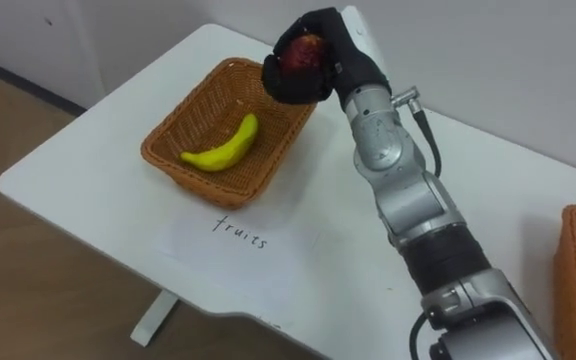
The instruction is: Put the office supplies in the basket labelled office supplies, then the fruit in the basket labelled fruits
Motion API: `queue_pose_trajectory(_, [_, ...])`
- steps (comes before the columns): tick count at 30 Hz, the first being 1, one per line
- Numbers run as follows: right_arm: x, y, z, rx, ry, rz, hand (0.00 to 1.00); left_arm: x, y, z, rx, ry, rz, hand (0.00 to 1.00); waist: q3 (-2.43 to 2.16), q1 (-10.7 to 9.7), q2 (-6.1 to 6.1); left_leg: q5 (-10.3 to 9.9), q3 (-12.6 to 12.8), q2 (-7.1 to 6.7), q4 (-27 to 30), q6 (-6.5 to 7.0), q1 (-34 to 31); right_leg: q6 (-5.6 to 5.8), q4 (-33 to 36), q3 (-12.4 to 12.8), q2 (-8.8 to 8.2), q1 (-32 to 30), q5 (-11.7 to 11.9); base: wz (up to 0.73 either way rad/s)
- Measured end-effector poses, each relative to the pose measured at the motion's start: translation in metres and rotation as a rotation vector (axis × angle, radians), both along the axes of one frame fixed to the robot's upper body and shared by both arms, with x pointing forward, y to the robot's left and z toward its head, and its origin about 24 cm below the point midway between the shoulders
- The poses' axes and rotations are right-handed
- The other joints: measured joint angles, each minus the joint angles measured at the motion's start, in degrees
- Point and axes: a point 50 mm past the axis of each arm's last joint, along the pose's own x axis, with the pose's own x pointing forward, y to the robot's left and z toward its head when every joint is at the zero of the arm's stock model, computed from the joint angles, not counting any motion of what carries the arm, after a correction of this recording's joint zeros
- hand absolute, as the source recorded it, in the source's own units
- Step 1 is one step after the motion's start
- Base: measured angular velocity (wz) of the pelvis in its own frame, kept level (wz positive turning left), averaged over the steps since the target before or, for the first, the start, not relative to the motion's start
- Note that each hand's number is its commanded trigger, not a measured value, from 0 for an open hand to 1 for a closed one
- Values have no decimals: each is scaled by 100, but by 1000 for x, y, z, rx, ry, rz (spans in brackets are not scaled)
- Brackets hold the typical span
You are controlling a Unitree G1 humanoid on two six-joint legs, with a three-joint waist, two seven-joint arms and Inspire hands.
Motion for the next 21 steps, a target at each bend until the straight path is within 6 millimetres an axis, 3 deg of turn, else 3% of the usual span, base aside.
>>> queue_pose_trajectory(9, [-3, 13, -3, -34, -2, 37, 100, 0, 1, 1, 4, -6, 13, 0, 13, 55, 21, 1, -158, -24, 2, 1, -8, 20, -88, -11, -26, 60, -12, 9])
queue_pose_trajectory(21, [-4, 18, -7, -107, -8, 51, 100, -2, 4, 1, 10, -8, 43, 0, 43, 357, 72, 14, -228, -87, 0, 27, 9, 67, -85, -87, -75, 101, -43, 3])
